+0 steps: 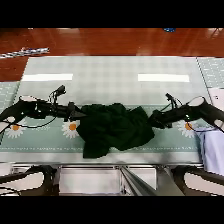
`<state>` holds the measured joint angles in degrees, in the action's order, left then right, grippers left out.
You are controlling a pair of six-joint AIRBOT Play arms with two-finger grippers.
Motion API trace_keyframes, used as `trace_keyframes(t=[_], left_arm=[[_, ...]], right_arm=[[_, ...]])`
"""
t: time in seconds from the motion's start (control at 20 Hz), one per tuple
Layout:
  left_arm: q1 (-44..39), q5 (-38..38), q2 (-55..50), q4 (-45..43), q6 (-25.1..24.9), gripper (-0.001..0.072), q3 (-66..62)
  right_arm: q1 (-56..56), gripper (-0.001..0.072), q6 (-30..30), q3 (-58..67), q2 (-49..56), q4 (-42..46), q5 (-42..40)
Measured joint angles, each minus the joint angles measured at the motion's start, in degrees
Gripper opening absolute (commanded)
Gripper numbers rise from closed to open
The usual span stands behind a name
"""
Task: Fold the shirts.
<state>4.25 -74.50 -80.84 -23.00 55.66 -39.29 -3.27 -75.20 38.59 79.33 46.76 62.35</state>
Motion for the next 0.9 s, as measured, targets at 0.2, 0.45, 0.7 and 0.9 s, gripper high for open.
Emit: trace_keyframes(t=[0.2, 0.45, 0.7, 0.9], left_arm=[[0.1, 2.1, 0.1, 2.1, -0.1, 0.0019, -1.1], [1.5, -1.2, 4.2, 7.0, 0.3, 0.0019, -13.2], [3.6, -1.3, 13.0, 8.1, 2.3, 0.0018, -35.5], [6.7, 1.2, 20.6, -1.2, 7.1, 0.0019, -53.7]], right_arm=[[4.1, 0.002, 1.2, 6.7, 2.9, -1.4, -1.2], [5.1, 0.002, -0.5, 23.8, -1.5, -1.2, 6.3], [4.8, 0.002, -6.3, 48.6, -11.6, 9.7, 10.3], [4.8, 0.002, -10.5, 65.4, -20.8, 21.1, 11.5]])
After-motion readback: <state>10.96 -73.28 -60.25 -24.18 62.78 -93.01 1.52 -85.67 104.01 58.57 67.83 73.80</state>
